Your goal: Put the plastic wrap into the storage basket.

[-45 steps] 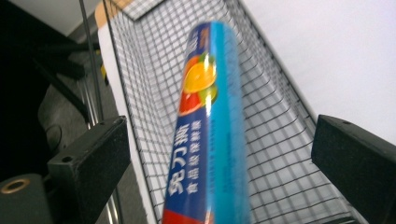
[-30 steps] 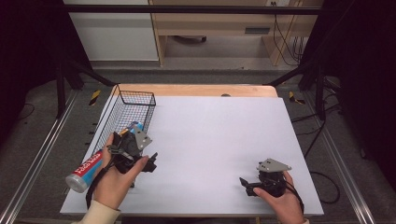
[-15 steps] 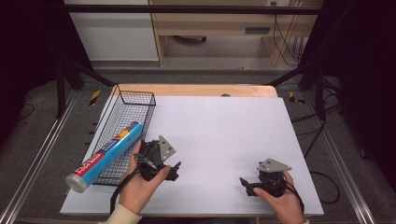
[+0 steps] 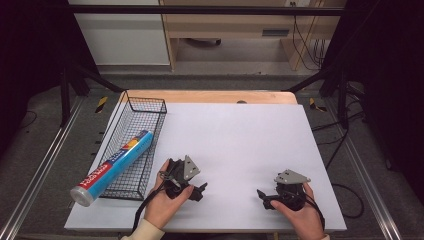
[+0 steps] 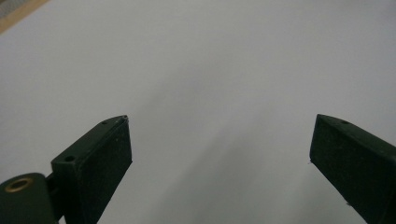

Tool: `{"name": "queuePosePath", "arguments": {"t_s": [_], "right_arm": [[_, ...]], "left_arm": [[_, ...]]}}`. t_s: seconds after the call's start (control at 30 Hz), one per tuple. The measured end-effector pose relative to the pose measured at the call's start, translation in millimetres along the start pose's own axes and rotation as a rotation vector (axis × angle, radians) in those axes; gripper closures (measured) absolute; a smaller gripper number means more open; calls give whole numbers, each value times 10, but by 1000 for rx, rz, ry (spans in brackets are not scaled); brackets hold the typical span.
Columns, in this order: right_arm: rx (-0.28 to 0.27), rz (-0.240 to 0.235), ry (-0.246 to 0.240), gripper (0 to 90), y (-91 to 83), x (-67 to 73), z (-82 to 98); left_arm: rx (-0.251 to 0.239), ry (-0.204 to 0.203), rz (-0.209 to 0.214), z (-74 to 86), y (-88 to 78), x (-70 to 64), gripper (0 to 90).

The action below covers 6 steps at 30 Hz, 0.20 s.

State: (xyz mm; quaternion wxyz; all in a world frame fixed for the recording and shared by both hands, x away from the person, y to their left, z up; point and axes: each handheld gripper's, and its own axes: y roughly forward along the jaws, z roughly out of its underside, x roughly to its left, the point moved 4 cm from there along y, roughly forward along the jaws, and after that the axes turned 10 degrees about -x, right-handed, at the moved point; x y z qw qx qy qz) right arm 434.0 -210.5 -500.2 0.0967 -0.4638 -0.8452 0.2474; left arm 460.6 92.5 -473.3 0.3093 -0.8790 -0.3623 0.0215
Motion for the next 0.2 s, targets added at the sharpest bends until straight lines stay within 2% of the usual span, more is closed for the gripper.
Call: {"name": "queuePosePath", "arguments": {"t_s": [0.07,0.1,0.13,0.17,0.2], "right_arm": [[7,9,4,72,1,-14,9],[6,13,7,72,8,-19,11],[7,17,7,72,14,-22,11],[9,18,5,72,19,-23,7],[11,23,5,72,28,-18,2]], "left_arm": [[-11,-29,15,50,-6,-4,60],[-17,-37,9,77,-16,1,59],[-15,-38,14,100,-22,-4,61],[2,-23,28,106,-41,-5,64],[0,-19,21,98,-74,6,61]]}}
